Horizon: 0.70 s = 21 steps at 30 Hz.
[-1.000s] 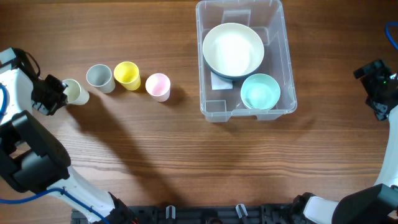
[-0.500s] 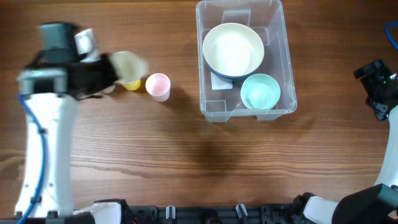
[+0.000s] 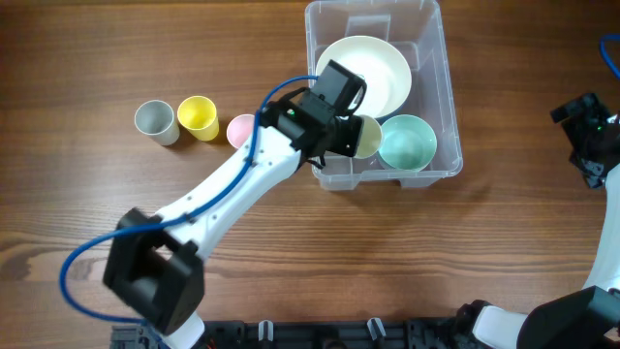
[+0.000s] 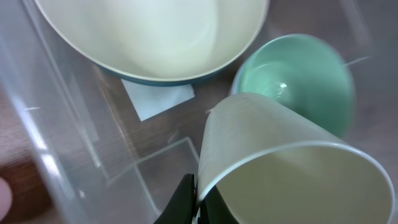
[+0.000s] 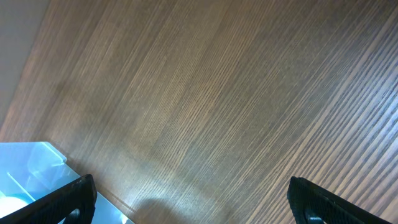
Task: Pack container
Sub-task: 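Carry the white cup into the bin and release it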
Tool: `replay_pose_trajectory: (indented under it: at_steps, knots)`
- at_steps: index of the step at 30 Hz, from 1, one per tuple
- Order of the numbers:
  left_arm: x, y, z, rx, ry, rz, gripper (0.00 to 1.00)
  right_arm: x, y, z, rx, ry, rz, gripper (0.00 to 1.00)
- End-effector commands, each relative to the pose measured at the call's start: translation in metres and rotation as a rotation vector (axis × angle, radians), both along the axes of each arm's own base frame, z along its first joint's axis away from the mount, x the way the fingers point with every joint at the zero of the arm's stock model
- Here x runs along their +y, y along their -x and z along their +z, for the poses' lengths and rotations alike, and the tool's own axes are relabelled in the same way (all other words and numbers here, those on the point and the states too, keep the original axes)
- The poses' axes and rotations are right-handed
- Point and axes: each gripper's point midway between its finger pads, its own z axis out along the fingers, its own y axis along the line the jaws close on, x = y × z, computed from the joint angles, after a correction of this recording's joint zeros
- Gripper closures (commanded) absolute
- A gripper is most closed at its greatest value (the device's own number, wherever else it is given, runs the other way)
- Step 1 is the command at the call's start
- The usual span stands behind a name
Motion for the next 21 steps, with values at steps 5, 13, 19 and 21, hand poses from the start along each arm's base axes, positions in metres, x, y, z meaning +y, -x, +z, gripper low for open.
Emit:
replay_pose_trajectory:
  at_steps: [5,13,19,21]
  knots:
    - [-0.008,-0.016,-0.030,-0.002,-0.016,0.020,0.95,-0.001,-0.002,0.000,-0.006,-0.008,-0.009,0.00]
    - [-0.003,-0.021,-0.031,-0.020,-0.042,0.041,0.92,-0.001,-0.002,0.000,-0.006,-0.008,-0.009,0.00]
    - [-0.001,-0.025,-0.030,-0.038,-0.051,0.053,0.89,-0.001,-0.002,0.000,-0.006,-0.008,-0.009,0.00]
    - [-0.001,-0.025,-0.029,-0.039,-0.050,0.054,0.89,-0.001,-0.002,0.000,-0.006,-0.008,-0.009,0.00]
